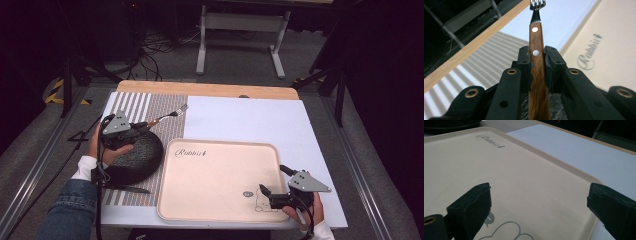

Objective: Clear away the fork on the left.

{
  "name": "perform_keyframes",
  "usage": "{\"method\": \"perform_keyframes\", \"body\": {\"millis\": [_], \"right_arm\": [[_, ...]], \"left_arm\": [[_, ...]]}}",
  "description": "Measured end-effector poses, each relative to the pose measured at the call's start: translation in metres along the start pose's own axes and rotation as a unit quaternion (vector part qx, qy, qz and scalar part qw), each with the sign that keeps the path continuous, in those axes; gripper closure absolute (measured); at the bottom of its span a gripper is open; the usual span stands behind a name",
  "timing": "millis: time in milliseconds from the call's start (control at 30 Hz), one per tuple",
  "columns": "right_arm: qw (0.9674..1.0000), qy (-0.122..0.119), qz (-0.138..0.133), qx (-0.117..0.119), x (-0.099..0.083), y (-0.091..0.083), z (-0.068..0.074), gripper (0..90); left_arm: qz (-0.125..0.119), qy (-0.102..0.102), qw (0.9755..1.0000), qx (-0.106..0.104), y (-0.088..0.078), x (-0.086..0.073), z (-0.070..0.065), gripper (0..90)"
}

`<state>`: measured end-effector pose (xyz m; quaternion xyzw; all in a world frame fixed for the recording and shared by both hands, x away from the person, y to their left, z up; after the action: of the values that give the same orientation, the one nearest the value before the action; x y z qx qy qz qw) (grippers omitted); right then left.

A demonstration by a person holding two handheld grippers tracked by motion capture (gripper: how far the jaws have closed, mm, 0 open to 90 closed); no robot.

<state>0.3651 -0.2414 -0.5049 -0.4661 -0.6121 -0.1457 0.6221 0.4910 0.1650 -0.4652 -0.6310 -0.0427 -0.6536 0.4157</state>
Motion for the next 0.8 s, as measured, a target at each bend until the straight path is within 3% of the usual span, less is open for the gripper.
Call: {"method": "perform_keyframes", "body": {"millis": [200, 300, 433, 500, 600, 733, 767, 800], "right_arm": [[1.0, -0.003, 0.0, -0.001, 0.0, 0.0, 0.0, 6.3], [1.0, -0.004, 0.001, -0.002, 0.0, 0.0, 0.0, 6.3], [1.0, -0.008, 0.001, -0.001, 0.001, 0.0, 0.002, 6.4], [1.0, -0.006, 0.001, -0.001, 0.001, -0.001, 0.001, 6.3], [1.0, -0.007, 0.001, -0.001, 0.001, -0.001, 0.002, 6.4], [1.0, -0.01, 0.0, 0.0, 0.001, -0.001, 0.002, 6.3], [1.0, -0.008, 0.0, -0.001, 0.001, -0.001, 0.002, 6.3], [1.0, -0.008, 0.0, 0.0, 0.001, -0.001, 0.002, 6.4]], "left_arm": [[-0.012, 0.015, 0.9994, -0.028, 0.001, 0.005, -0.035, 76.3], [-0.01, 0.027, 0.999, -0.035, 0.001, 0.006, -0.045, 76.3], [-0.005, 0.044, 0.9973, -0.059, 0.005, 0.008, -0.071, 76.3], [0.002, 0.055, 0.996, -0.07, 0.007, 0.008, -0.082, 76.4], [0.01, 0.053, 0.9948, -0.086, 0.011, 0.003, -0.098, 76.3], [0.041, 0.064, 0.9907, -0.112, 0.018, -0.009, -0.122, 76.3], [0.041, 0.064, 0.9907, -0.112, 0.018, -0.009, -0.122, 76.3], [0.055, 0.072, 0.9889, -0.118, 0.02, -0.015, -0.131, 76.3]]}}
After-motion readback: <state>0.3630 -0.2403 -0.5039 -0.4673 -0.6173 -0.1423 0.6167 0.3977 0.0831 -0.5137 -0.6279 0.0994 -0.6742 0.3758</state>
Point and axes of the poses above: each handheld gripper's, and its own axes: y roughly forward along the jaws, x roughly out of its top, z roughly to its left, the point moved 10 cm from there along y, roughly forward along the jaws, and after that the axes turned 3 degrees about -y, right-handed, at the moved point
